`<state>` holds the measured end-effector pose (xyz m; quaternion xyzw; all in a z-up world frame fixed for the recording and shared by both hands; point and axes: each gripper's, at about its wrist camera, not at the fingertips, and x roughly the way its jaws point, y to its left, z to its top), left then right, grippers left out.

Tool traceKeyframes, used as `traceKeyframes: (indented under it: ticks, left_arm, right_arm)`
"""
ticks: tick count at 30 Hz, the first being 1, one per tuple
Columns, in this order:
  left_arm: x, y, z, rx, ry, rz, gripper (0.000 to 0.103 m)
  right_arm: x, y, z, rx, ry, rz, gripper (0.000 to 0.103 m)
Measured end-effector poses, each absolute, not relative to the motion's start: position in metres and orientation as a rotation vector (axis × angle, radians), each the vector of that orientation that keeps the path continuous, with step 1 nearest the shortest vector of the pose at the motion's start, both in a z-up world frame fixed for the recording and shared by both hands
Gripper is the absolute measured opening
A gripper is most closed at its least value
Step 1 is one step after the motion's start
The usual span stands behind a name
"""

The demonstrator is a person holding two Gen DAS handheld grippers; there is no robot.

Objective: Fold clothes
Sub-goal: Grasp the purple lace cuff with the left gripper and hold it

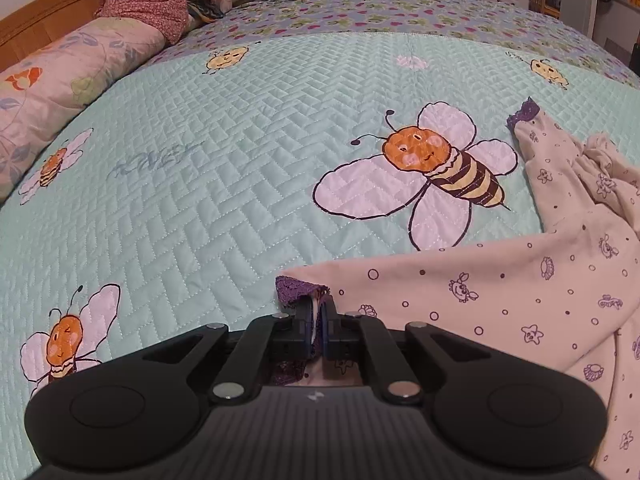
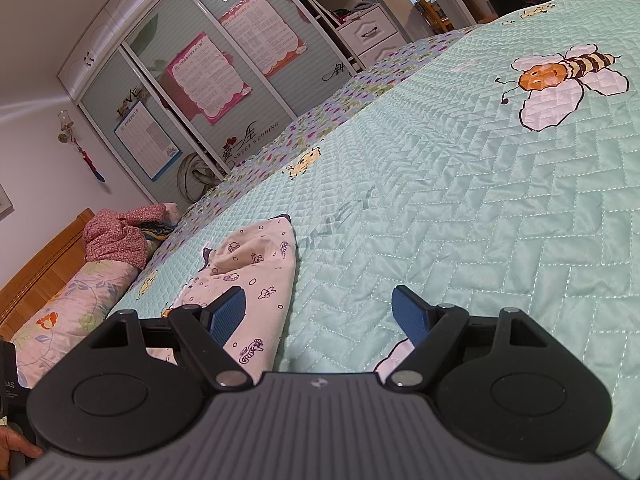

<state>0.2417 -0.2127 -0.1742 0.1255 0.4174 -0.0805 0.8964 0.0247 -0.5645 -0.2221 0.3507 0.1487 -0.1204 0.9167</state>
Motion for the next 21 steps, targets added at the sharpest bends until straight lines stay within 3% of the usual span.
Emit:
traceKeyframes:
  ticks: [21]
  left_arm:
    - [0.2417,-0.2167,-0.1739,0.293,0.866,-0.163,0.003]
  right_arm:
    - [0.0247,-0.5641,-0.2213,0.712,0.306,-0.254,0.081]
